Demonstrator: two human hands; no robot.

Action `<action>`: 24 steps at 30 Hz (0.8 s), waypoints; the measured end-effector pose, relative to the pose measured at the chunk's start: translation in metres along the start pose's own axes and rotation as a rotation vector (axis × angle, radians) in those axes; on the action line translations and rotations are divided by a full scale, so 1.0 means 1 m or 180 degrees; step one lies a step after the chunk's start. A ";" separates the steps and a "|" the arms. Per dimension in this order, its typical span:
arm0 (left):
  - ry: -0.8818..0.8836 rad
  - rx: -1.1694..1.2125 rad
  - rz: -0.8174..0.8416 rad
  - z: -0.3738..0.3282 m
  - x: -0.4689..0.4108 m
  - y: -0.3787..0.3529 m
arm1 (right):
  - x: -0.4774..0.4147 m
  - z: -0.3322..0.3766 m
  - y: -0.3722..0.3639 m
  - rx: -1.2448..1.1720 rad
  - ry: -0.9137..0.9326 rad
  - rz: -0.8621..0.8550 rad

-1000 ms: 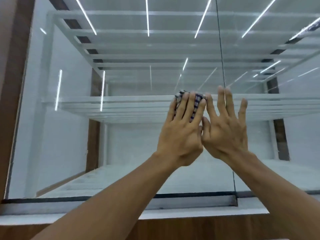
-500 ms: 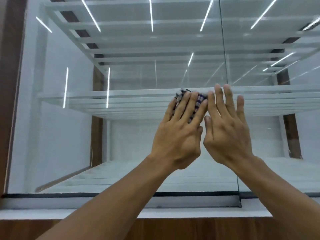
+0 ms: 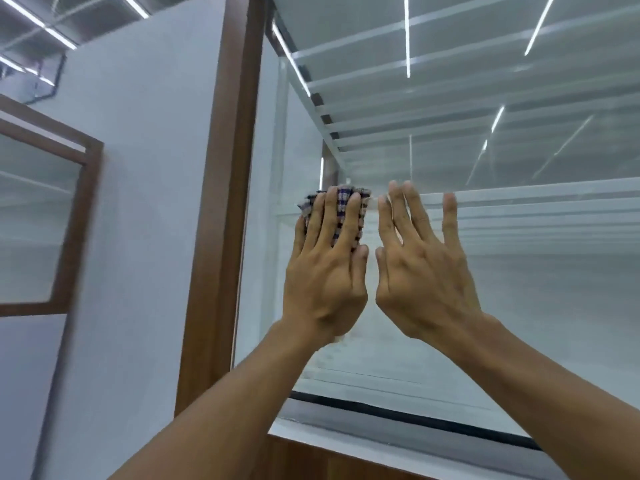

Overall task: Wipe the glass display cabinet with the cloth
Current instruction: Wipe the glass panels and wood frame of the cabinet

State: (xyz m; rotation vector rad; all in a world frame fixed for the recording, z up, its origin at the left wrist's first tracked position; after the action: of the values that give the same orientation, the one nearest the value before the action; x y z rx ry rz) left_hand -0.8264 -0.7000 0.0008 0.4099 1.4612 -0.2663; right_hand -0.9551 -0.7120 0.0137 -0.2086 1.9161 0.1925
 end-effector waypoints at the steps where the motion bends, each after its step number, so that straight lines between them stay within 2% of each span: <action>1: 0.0089 -0.0006 -0.0023 0.014 0.000 0.008 | -0.003 0.013 -0.003 0.0012 0.0106 0.0008; 6: 0.0450 -0.0015 -0.0129 0.061 0.009 0.031 | -0.011 0.043 -0.013 0.0253 0.0196 0.0117; 10: 0.0853 0.0047 -0.0264 0.053 0.049 0.027 | 0.019 0.032 -0.008 0.0101 0.0198 0.0038; 14: -0.0163 -0.0051 0.0231 0.002 0.066 0.001 | 0.057 0.015 -0.003 0.0130 0.0236 0.0107; 15: -0.0270 -0.0034 0.0255 -0.005 0.056 -0.004 | 0.062 0.007 -0.002 0.0171 0.0165 0.0124; 19: 0.0260 -0.0053 -0.0013 -0.038 0.018 -0.022 | 0.069 -0.041 0.006 0.0151 -0.0208 0.0087; 24: -0.0595 -0.0101 0.0480 -0.110 0.051 -0.059 | 0.085 -0.102 0.019 0.0274 -0.0312 0.0081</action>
State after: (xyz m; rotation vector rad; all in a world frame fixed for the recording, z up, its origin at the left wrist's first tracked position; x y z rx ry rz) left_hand -0.9453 -0.7028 -0.0627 0.4549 1.2435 -0.1559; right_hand -1.0817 -0.7222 -0.0303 -0.1152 1.8261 0.1346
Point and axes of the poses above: each hand's wrist, its own x-axis away from the middle knuckle, its own y-axis out of the back of the hand, z = x × y, the point moved 5 cm from there along -x, towards the middle knuckle, and after that the axes turned 12 degrees about x, right-handed, at the moved point
